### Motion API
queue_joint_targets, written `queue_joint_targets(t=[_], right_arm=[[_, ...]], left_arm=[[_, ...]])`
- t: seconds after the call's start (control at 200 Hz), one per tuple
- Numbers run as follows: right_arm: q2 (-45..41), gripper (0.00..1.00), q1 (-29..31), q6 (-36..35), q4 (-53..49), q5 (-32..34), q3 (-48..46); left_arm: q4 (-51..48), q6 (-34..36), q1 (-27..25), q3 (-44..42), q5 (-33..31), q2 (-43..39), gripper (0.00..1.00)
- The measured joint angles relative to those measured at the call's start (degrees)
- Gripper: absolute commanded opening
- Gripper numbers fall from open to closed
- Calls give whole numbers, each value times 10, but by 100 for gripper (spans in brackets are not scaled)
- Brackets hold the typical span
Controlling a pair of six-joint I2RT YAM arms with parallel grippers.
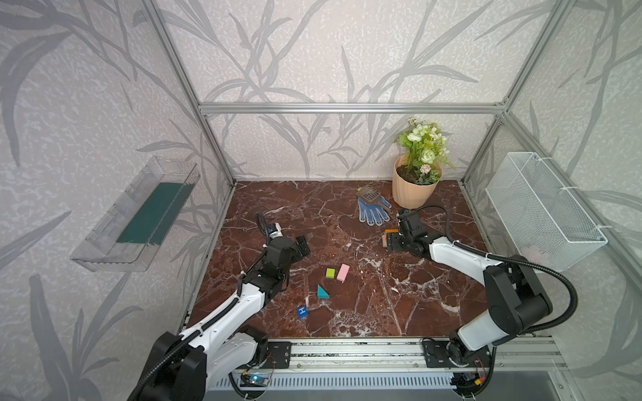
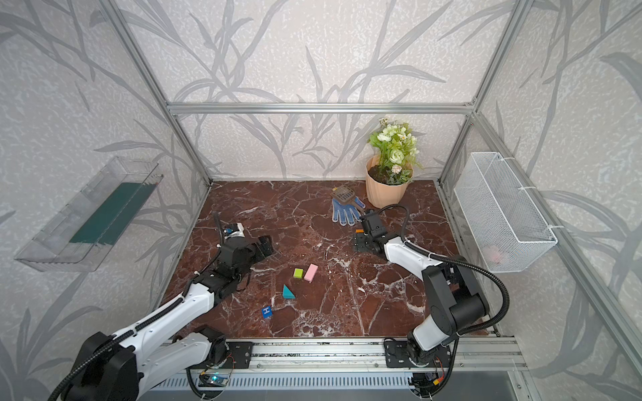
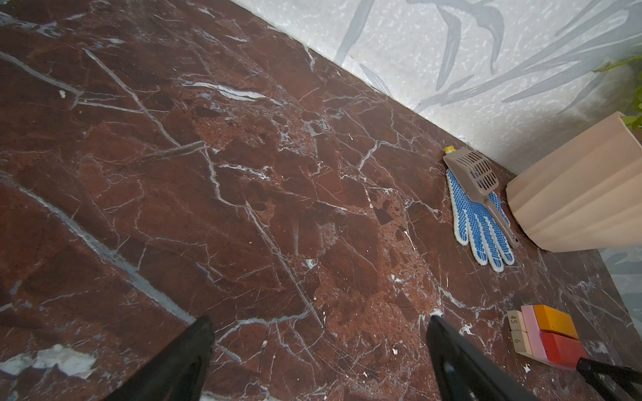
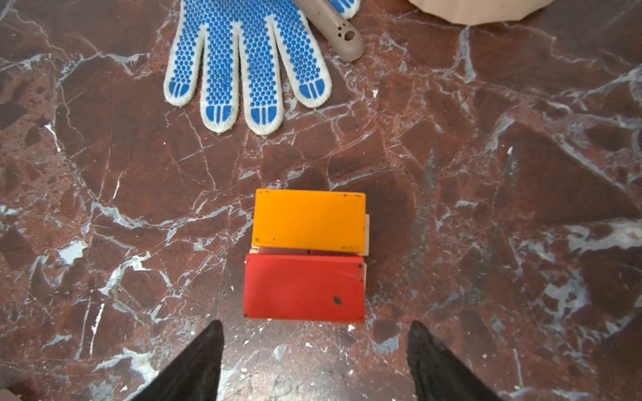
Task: Build the wood block tower
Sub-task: 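Open the right gripper and nudge the red block into line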
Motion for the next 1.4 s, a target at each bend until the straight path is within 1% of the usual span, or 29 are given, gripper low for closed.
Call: queue_joint_targets(t=[0.095,0.525,0.675,0.985,1.2,1.4], right_arm=[[2,75,0,2,-8,5,5],[5,71,0,9,-29,-1,9],[5,68,0,14,-39,-5,9],[17,67,0,17,-59,-5,17],[47,66,0,17,-68,-7,46],[57,66,0,17,-73,-7,58]], left_arm=[[0,0,0,0,1,1,97],[0,0,0,0,10,3,96],[-2,0,0,0,10,3,96],[-7,0,0,0,10,3,96],[-7,0,0,1,10,7,96],[-7,0,0,1,10,9,96]])
